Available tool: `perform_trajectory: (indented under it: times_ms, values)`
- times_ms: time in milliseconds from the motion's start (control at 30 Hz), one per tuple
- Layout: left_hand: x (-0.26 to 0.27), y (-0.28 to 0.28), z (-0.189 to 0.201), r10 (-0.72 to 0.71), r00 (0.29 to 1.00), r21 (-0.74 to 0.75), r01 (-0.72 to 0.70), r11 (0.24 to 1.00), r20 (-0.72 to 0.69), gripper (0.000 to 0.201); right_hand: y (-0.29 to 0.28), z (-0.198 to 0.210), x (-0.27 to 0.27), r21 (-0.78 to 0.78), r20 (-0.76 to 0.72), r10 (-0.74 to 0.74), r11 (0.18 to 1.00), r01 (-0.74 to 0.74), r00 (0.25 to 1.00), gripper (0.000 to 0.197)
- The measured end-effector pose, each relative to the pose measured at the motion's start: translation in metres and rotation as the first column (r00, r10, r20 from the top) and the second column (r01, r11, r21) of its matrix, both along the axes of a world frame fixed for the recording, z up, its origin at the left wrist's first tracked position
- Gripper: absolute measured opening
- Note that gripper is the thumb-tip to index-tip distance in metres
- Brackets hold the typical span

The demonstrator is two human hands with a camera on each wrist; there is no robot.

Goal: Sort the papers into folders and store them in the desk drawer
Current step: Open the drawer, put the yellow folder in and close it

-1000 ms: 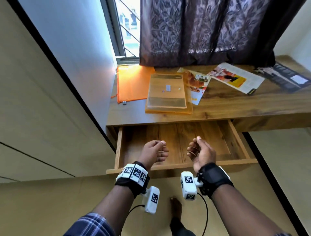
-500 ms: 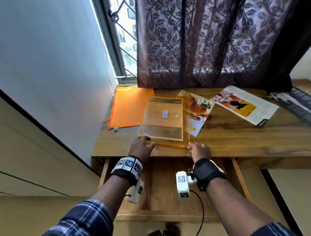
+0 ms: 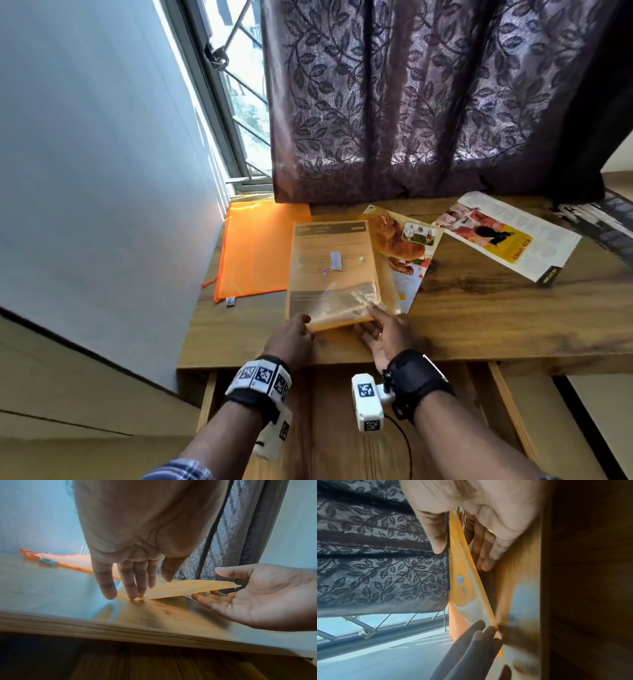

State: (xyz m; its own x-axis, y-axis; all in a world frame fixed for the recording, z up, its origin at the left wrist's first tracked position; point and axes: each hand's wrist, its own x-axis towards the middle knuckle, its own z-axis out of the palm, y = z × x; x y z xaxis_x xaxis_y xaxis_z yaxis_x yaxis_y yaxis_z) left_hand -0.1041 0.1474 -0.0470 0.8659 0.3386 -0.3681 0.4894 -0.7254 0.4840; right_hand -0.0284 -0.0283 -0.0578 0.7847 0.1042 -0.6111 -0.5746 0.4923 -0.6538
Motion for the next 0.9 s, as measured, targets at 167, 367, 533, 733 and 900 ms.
perform_trajectory:
  times_ms: [167, 367, 533, 733, 900]
  values:
    - [-0.006, 0.006, 0.000, -0.066, 0.998, -0.165, 0.064, 0.984, -0.011, 0.038, 0.035, -0.005, 0.003, -0.012, -0.056, -0.031, 0.999, 0.030, 0.998, 0.020]
    - [-0.014, 0.027, 0.005, 0.064, 0.998, -0.359, -0.055, 0.932, 0.013, 0.026, 0.048, -0.011, 0.008, -0.306, -0.011, -0.022, 0.952, 0.017, 1.000, 0.017]
    - [-0.009, 0.070, 0.006, 0.279, 0.950, -0.269, -0.235, 0.934, 0.140, 0.036, 0.018, -0.010, -0.001, -0.371, 0.141, -0.009, 0.927, 0.061, 0.990, 0.013]
    - [0.012, 0.098, 0.018, 0.325, 0.897, -0.256, -0.253, 0.933, 0.300, 0.062, -0.038, 0.005, -0.022, -0.273, 0.231, 0.005, 0.960, 0.060, 0.973, 0.024]
    - [0.023, 0.111, 0.021, 0.258, 0.924, -0.302, -0.169, 0.938, 0.284, 0.062, -0.074, 0.028, -0.045, -0.306, 0.316, 0.142, 0.951, -0.041, 0.938, 0.023]
